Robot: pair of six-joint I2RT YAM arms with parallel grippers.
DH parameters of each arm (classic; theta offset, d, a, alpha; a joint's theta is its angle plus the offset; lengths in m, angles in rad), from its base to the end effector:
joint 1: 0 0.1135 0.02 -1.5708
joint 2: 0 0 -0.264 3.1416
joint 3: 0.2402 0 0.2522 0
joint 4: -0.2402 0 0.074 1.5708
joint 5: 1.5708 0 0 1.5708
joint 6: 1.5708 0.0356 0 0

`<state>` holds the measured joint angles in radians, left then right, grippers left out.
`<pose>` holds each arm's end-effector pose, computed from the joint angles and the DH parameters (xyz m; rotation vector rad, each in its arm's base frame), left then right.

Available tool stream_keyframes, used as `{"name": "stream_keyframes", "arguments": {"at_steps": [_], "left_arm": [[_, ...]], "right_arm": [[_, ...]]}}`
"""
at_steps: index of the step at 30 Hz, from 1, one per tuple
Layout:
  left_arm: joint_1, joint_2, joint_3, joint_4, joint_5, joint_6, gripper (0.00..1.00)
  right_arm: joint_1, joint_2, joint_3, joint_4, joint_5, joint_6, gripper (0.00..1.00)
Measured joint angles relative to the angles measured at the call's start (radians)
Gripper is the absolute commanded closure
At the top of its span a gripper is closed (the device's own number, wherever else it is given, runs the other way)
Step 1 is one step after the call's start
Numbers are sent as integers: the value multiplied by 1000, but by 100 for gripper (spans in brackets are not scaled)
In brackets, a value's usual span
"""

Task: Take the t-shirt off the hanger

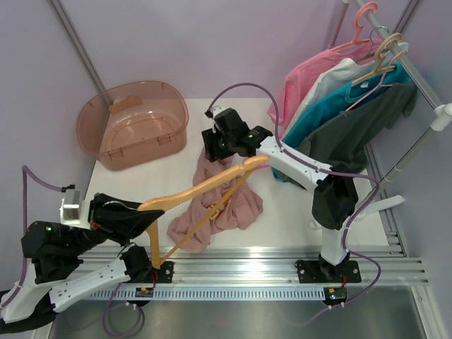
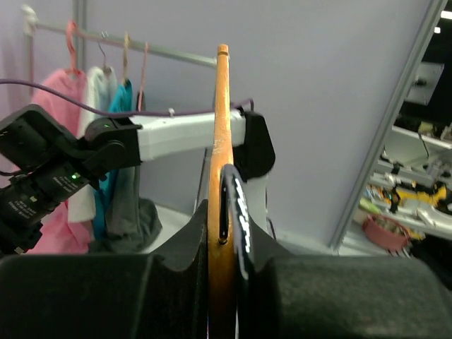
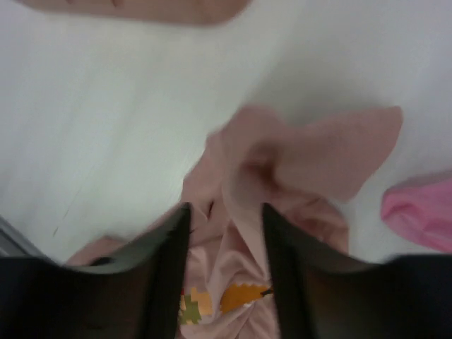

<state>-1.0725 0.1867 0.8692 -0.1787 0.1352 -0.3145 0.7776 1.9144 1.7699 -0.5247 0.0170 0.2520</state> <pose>-0.0001 -0.0098 0.4163 0.5517 1.0266 -1.3135 0.3182 0.3124 0.3182 -0.5871 2.2188 0.5300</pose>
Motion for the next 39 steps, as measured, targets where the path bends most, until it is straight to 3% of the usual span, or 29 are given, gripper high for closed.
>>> {"name": "stream_keyframes", "arguments": {"at_steps": [4,6,13,20,25,31,36,39], "left_arm": [[0,18,0,-98,76,-1,100],[0,21,2,-145,126,-1,100],[0,26,21,-257,241,-7,100],[0,134,21,-331,264,-24,100],[0,168,11,-379,259,-10,100],[0,282,12,-382,275,-7,100],[0,343,12,-381,280,-8,100],[0,349,13,-380,293,-7,100]], "right_arm": [[-4,-7,-99,-25,-112,-20,10],[-20,-32,-100,-62,-156,-33,7],[-151,-283,39,-220,-213,-98,7],[-145,-569,112,-315,-324,-183,7],[-145,-640,104,-406,-467,-224,9],[-105,-760,-150,-423,-684,-284,8],[63,-882,-304,-409,-676,-298,8],[102,-939,-345,-375,-668,-298,9]]}}
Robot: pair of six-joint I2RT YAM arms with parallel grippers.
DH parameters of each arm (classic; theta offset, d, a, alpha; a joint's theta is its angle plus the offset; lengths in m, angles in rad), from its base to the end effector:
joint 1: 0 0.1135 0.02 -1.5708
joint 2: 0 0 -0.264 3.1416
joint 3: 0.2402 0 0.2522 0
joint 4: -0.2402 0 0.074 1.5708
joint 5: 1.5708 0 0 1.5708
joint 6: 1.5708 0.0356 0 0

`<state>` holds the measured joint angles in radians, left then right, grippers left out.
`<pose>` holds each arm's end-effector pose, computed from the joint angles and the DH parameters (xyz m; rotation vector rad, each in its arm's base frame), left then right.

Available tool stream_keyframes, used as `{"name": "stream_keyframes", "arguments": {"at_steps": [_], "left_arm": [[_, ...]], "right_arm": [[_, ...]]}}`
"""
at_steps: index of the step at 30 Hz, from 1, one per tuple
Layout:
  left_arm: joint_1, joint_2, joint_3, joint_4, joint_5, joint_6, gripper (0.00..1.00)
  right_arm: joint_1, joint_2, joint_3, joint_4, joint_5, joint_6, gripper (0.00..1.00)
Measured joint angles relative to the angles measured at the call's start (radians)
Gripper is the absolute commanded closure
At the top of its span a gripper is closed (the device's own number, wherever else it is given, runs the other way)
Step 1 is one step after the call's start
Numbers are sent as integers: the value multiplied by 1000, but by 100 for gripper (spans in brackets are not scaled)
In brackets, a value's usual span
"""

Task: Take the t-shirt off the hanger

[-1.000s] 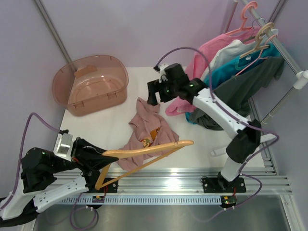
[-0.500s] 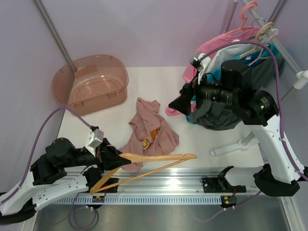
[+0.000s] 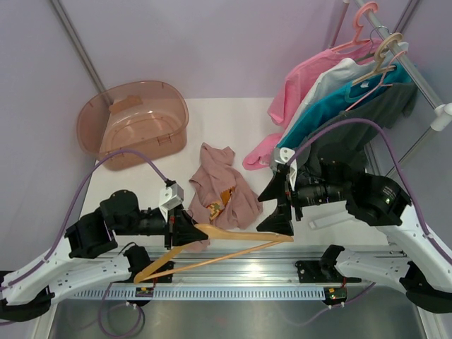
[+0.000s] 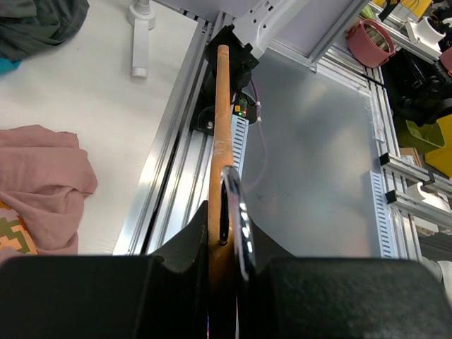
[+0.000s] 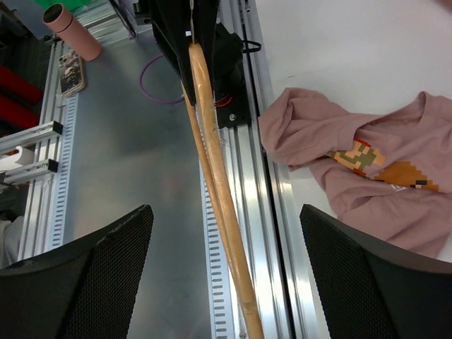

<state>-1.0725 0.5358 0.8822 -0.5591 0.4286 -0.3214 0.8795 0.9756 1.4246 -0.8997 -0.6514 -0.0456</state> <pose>0.0382 -0.1011 0.3654 1.0371 1.6937 -1.3398 0.0846 0.1360 0.4479 -1.3216 1.6639 1.1698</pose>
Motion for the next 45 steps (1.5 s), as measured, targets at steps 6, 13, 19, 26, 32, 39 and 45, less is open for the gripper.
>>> {"name": "stream_keyframes", "arguments": {"at_steps": [6,13,19,26,32,39,45], "left_arm": [[0,18,0,-2,2,7,100],[0,21,6,-30,2,23,100],[0,31,7,-13,11,29,100],[2,49,6,14,12,34,100],[4,57,1,43,31,34,100],[3,64,-18,168,39,29,38],[3,50,11,158,61,28,1]], "right_arm": [[13,2,-128,47,30,-11,12],[63,73,-169,63,68,-16,14],[131,101,-205,153,84,-14,21],[259,222,-261,233,115,-12,65],[291,140,-347,323,73,-39,100],[292,32,-421,424,123,60,100],[275,-71,-438,400,259,185,100]]}}
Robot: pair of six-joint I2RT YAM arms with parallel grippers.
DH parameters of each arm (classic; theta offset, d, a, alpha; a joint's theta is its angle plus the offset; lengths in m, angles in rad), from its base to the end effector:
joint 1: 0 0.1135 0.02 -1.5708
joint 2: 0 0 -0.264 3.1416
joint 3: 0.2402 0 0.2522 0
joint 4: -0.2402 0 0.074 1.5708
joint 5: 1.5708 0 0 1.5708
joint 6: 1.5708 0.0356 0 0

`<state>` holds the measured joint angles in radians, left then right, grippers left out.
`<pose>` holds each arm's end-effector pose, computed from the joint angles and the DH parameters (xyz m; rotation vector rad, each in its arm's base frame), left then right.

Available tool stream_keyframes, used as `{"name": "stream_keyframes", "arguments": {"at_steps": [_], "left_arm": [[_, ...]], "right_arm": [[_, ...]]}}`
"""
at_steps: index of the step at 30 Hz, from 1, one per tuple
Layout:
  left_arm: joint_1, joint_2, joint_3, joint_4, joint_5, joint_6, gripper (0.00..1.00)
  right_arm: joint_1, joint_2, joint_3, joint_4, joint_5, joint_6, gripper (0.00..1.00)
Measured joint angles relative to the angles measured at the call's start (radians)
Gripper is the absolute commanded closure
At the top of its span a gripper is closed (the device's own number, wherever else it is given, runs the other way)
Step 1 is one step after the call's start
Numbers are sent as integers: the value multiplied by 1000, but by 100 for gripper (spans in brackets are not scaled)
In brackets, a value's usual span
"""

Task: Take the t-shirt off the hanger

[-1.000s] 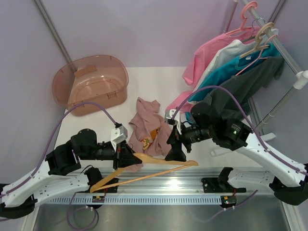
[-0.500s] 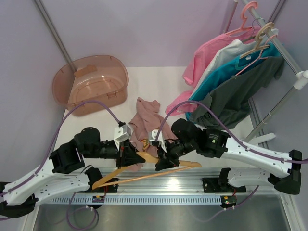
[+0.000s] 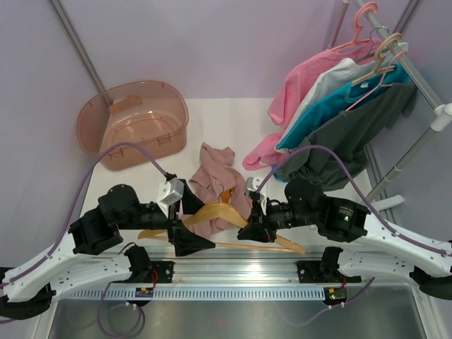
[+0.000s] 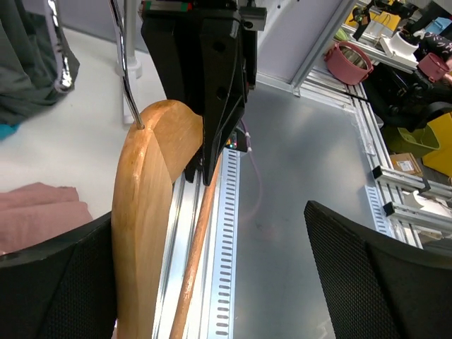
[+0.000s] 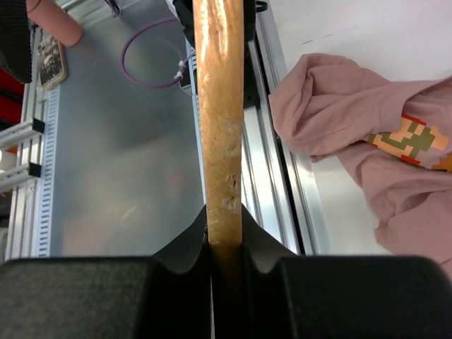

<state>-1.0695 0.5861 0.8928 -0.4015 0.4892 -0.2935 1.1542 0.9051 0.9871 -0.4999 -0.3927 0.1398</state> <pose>0.0432 -0.1136 0.3807 1.0715 1.5291 -1.3961 0.0660 0.1828 0.3576 -1.2891 1.7466 1.1854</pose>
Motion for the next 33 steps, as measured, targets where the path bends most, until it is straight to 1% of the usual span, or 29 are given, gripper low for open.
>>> {"name": "stream_keyframes", "arguments": {"at_steps": [2,6,12,16,17,21,23,27,31,33], "left_arm": [[0,21,36,-2,-10,5,1],[0,77,121,-11,-106,4,1],[-1,91,126,-14,-250,-17,1],[-1,99,92,-2,-305,-20,1],[-1,101,79,0,-320,-21,1],[-1,101,47,-2,-363,-25,1],[-1,95,41,-3,-374,-30,1],[-1,58,27,-1,-384,-44,1],[-1,26,23,0,-386,-56,1],[-1,18,23,1,-385,-63,1]], "right_arm": [[2,-29,-1,-3,22,34,100],[3,-127,-31,-32,101,132,100],[-2,-280,-66,-233,320,320,100],[-3,-486,-86,-379,448,459,100],[-4,-572,-82,-420,501,499,100],[-4,-746,-27,-529,640,590,100],[-5,-789,5,-571,675,629,100],[-5,-856,23,-627,686,676,100],[-14,-861,88,-719,717,688,100],[-37,-866,136,-732,750,679,100]]}}
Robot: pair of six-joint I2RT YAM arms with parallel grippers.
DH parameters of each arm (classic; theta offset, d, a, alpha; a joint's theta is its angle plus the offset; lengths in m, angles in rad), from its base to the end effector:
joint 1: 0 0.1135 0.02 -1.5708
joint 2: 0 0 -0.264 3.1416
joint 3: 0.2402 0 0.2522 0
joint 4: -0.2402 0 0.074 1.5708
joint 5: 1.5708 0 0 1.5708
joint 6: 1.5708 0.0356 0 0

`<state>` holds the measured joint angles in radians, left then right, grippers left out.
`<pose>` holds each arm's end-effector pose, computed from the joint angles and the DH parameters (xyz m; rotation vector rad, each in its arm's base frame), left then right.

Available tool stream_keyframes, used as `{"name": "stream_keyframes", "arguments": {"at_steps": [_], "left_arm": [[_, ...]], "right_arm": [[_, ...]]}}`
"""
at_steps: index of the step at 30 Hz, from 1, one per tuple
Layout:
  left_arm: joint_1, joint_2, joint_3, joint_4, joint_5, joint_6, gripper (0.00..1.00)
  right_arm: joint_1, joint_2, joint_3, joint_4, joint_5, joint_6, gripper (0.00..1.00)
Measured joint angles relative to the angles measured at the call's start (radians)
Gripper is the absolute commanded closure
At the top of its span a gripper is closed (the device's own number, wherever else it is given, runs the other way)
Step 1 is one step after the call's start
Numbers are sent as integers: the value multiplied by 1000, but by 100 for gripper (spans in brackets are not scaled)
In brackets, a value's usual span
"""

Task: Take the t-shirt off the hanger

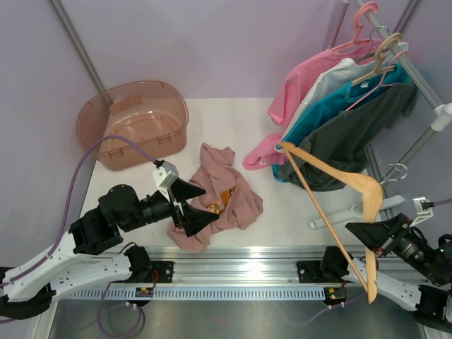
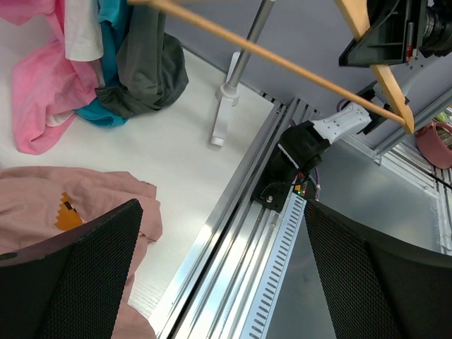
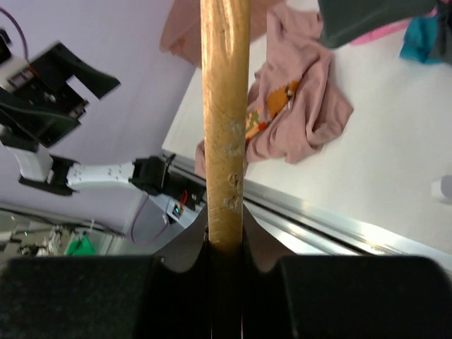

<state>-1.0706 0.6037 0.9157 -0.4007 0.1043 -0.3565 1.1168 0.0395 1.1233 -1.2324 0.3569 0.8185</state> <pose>0.0573 -0.1127 0.3860 0.7073 1.6508 -1.1452 -0.0222 -0.0738 0.3526 0.0092 1.8449 1.1068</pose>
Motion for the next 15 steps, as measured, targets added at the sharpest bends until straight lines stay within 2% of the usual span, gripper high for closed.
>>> {"name": "stream_keyframes", "arguments": {"at_steps": [9,15], "left_arm": [[0,6,0,-1,0,-10,1],[0,39,0,-1,3,-10,1]], "right_arm": [[-106,1,262,6,141,-75,100],[-187,57,322,-10,148,-120,100]]}}
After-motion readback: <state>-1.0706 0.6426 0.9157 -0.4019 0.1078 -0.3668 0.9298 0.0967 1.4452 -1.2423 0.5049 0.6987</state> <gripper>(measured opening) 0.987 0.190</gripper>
